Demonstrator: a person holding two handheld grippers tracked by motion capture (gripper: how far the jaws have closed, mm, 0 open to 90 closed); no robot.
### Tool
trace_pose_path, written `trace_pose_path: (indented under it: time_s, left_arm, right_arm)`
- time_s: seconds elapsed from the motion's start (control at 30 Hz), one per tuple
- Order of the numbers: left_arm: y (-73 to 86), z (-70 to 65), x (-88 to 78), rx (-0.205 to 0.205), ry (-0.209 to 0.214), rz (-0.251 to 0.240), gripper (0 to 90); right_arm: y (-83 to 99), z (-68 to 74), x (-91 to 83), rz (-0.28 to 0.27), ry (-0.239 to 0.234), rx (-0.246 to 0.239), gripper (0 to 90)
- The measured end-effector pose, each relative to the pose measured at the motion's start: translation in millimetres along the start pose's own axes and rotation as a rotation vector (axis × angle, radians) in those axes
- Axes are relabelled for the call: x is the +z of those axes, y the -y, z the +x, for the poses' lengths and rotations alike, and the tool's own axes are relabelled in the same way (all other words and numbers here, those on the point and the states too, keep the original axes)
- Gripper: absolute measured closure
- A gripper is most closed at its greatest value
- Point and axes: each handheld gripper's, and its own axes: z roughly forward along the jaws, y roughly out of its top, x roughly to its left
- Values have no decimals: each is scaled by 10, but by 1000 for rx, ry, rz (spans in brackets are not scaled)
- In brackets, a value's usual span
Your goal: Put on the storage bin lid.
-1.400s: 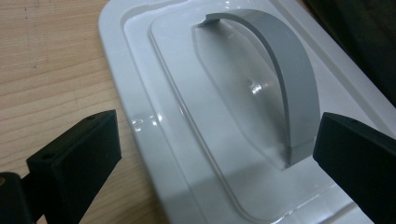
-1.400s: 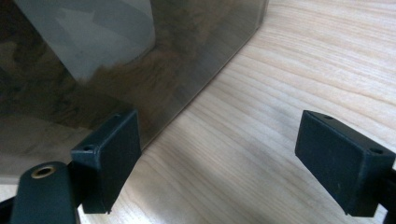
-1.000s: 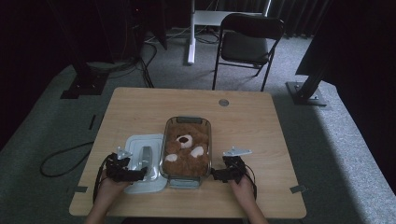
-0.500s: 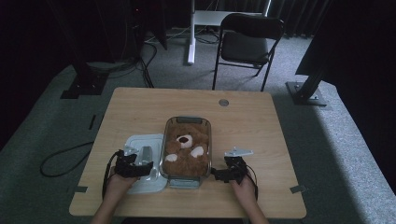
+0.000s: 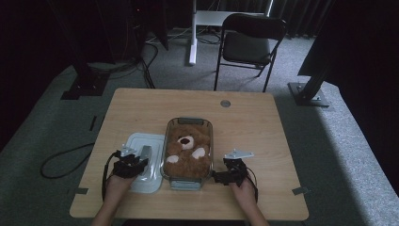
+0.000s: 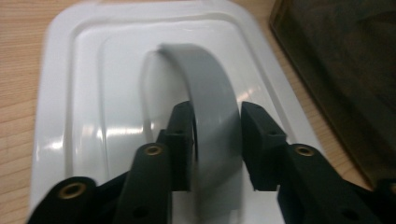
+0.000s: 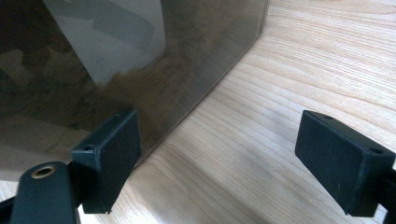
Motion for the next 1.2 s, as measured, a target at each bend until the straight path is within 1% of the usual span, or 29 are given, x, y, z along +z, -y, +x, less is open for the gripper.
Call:
trace_pose_path:
  time_s: [0.13,0.2,0.3,0.4,0.43,0.53,0.63,0.77,0.8,0.87,0.93,1.03,1.07,1.1,1.2]
  left_arm:
    - [-49,43,-143,-7,-5,-28,691]
    - [-83,67,-236,-15,0,-49,691]
    - [-148,83,-387,-6,5,-79,692]
    - [-220,87,-530,8,-2,-110,692]
    - [-243,92,-573,5,-1,-122,692]
    - [-311,124,-690,-6,6,-154,692]
    - [-378,136,-788,-16,31,-183,692]
    - [-460,71,-888,5,50,-209,693]
    - [-478,43,-908,18,37,-216,695]
    - [-514,13,-936,33,30,-222,699]
    - [-554,19,-963,24,37,-234,700]
    - [-608,3,-1009,36,33,-247,700]
    - [-627,-4,-1023,28,47,-256,700]
    - [-650,-13,-1039,30,61,-260,700]
    - [-721,-82,-1075,44,69,-278,701]
  right_arm:
    - [3,14,15,3,-8,-3,136]
    - [1,36,26,3,-12,-4,136]
    - [-1,70,50,1,-24,-18,136]
    - [-5,103,74,1,-29,-22,136]
    - [-7,111,83,3,-33,-23,136]
    - [-12,139,102,6,-39,-29,136]
    - [-23,162,120,12,-43,-36,135]
    - [-29,196,146,16,-44,-45,135]
    - [-29,206,154,14,-42,-48,135]
    - [-39,212,162,22,-43,-50,135]
    - [-47,216,163,19,-38,-54,134]
    - [-45,218,162,19,-36,-57,134]
    - [-44,217,163,18,-38,-57,133]
    - [-43,217,166,21,-40,-53,133]
    - [-42,219,168,22,-38,-57,133]
